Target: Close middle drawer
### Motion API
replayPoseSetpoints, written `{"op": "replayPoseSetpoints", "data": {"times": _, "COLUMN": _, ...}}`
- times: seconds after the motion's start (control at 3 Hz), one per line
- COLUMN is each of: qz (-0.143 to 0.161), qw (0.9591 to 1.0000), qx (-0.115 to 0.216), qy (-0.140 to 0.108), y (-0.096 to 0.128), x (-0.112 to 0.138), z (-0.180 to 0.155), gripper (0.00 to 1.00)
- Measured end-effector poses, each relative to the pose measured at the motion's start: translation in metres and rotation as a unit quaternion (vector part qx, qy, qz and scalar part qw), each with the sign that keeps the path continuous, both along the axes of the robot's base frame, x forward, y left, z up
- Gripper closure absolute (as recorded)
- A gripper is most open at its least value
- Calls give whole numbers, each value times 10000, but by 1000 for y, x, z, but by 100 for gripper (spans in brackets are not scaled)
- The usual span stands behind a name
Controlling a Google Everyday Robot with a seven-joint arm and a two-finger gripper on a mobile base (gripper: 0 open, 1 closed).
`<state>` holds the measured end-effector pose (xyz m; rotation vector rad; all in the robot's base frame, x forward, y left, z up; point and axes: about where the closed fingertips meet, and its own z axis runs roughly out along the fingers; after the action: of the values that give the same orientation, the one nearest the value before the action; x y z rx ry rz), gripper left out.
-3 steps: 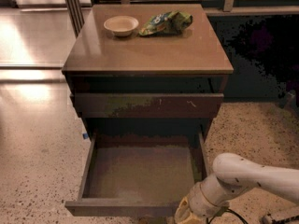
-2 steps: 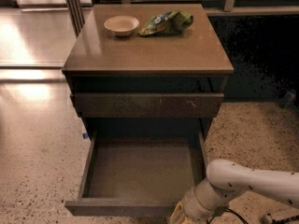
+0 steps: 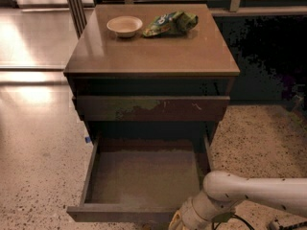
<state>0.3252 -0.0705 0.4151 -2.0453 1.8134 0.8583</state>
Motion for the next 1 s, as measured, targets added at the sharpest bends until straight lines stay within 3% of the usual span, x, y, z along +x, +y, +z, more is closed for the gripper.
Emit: {"op": "replayPoseSetpoints", "data": {"times": 1.0, "qz": -173, "qw": 9990, "qx": -112, "qy": -392, "y": 5, "x": 24, "z": -17, "gripper": 100}}
